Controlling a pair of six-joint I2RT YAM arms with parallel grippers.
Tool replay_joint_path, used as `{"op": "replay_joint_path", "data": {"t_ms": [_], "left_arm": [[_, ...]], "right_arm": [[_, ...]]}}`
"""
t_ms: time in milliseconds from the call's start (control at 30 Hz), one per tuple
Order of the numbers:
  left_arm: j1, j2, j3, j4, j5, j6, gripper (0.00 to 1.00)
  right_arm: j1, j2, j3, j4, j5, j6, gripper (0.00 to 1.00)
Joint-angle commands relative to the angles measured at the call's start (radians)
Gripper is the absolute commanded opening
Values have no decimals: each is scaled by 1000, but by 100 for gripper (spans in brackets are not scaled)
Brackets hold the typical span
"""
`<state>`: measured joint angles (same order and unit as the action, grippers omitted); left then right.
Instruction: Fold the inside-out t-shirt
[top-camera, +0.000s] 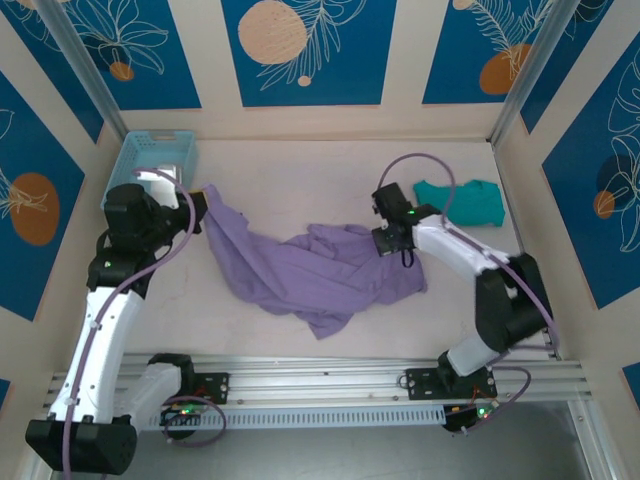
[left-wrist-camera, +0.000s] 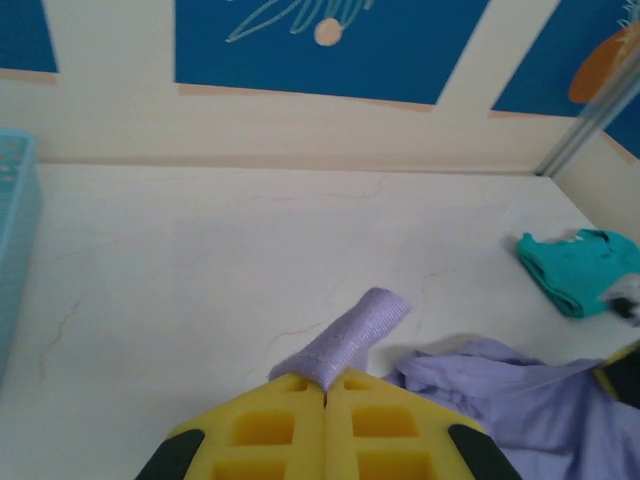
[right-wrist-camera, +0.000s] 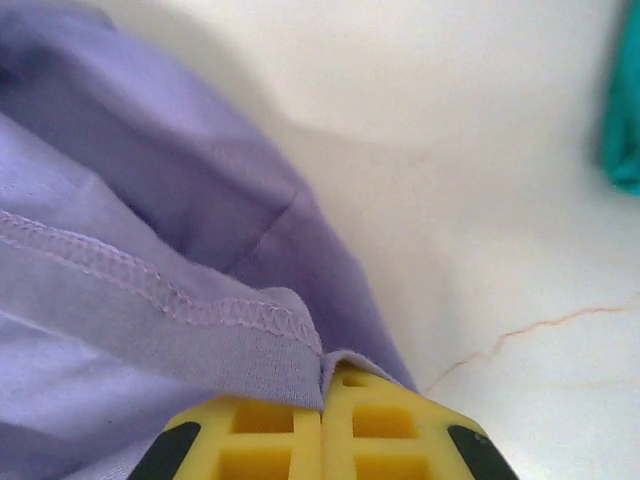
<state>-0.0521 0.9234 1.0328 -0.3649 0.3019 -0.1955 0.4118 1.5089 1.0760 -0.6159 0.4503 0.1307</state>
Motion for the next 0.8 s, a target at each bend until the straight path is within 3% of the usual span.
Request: {"op": "replay_joint_path", "data": {"t_ms": [0,200,467,567,667,767], "left_arm": [[48,21,108,13,-50,-26,0],[151,106,312,52,-33,-108,0],[296,145,492,44,35,-189,0],[299,97,408,39,86,-199,0],[300,25,222,45,175,-227,0],[300,-31,71,8,203,-213,0]], "right_arm": [[-63,-179,24,13,-172,39,0],[-222,-438,-4,49,-448,136,0],[-236,-543,-141,-4,-481,218,0],[-196,-567,-307,35,-518,322,0],[-95,-573,-480,85,-511,440,2],[-20,-575,-544,106,-464,483,27]]}}
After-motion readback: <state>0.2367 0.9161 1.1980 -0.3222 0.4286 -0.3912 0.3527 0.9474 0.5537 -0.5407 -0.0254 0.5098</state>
